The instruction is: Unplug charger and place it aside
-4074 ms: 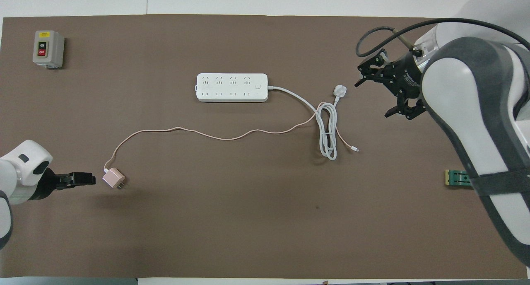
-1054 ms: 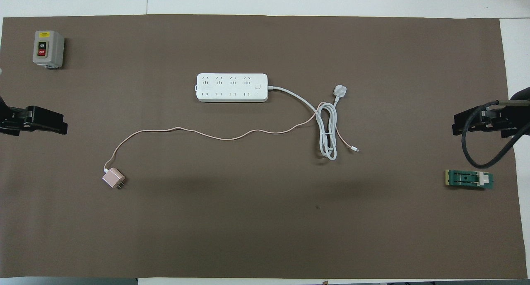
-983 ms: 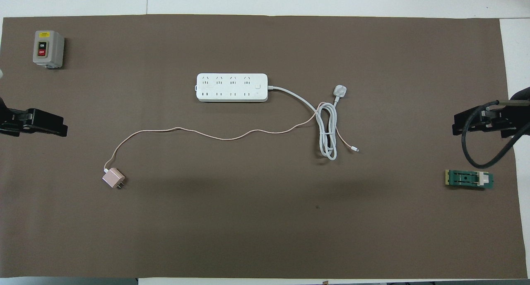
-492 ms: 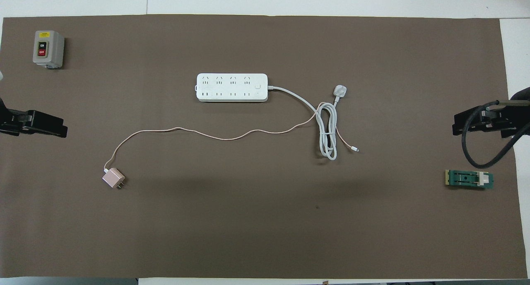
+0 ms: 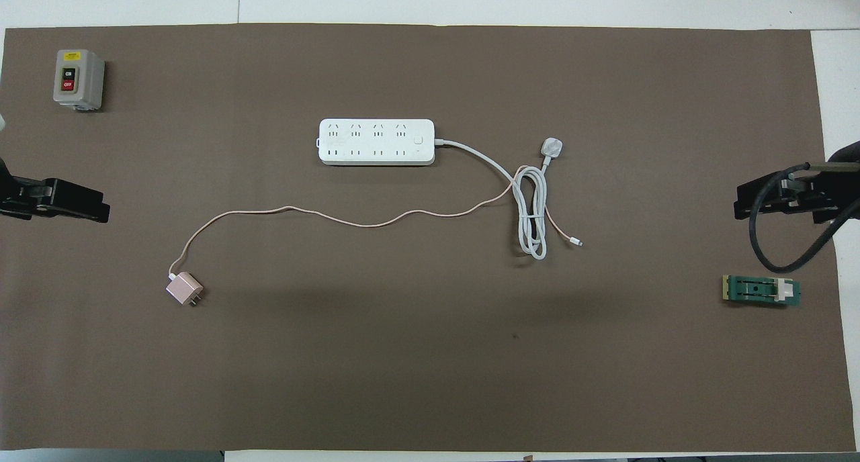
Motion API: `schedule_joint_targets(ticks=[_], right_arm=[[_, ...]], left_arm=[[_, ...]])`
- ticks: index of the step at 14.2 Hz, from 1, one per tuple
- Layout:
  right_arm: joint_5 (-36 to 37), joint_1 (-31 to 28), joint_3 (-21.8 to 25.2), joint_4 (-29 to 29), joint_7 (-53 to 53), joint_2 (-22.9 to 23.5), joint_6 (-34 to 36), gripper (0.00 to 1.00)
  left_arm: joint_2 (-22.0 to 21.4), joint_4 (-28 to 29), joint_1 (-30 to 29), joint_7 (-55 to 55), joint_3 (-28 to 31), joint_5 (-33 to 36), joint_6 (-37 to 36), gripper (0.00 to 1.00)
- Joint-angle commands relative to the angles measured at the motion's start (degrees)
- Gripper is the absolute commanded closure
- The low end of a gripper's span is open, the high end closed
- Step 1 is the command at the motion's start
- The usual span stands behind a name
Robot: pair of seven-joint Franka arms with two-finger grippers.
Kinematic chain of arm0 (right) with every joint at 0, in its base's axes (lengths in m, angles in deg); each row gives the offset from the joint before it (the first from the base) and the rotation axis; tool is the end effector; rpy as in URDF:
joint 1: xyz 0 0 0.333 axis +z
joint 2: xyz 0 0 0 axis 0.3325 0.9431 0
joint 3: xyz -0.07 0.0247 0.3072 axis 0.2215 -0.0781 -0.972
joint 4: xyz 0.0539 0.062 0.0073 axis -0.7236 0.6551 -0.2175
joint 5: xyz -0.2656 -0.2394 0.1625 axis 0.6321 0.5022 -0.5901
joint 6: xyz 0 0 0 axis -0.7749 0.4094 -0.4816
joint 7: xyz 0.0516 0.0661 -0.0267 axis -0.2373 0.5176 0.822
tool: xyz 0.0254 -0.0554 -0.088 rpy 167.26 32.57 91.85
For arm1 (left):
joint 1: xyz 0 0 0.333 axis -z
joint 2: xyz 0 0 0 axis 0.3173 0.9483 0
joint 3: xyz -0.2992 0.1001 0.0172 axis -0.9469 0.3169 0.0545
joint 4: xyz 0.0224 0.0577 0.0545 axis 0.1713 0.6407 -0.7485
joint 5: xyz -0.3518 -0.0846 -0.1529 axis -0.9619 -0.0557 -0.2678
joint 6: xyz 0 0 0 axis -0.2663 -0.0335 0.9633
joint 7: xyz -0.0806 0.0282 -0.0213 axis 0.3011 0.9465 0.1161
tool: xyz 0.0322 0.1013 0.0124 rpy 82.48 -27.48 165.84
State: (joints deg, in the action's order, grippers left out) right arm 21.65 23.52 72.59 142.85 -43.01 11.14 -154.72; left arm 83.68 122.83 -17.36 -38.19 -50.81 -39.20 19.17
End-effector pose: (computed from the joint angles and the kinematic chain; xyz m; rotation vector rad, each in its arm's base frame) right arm 0.5327 -0.0082 0.6000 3.1230 -0.1351 -0.1653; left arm 0.5298 -0.0344 0.6156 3.1151 -0.1905 -0.1051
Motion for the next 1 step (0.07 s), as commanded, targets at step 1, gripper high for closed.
schedule_joint_targets(ticks=[1], right_arm=[[0.8, -0.6, -0.4, 1.0, 1.2, -1.1, 0.4, 0.00]], left_arm=[[-1.6, 1.7, 0.4, 0.6, 0.4, 0.8, 0.9, 0.00]])
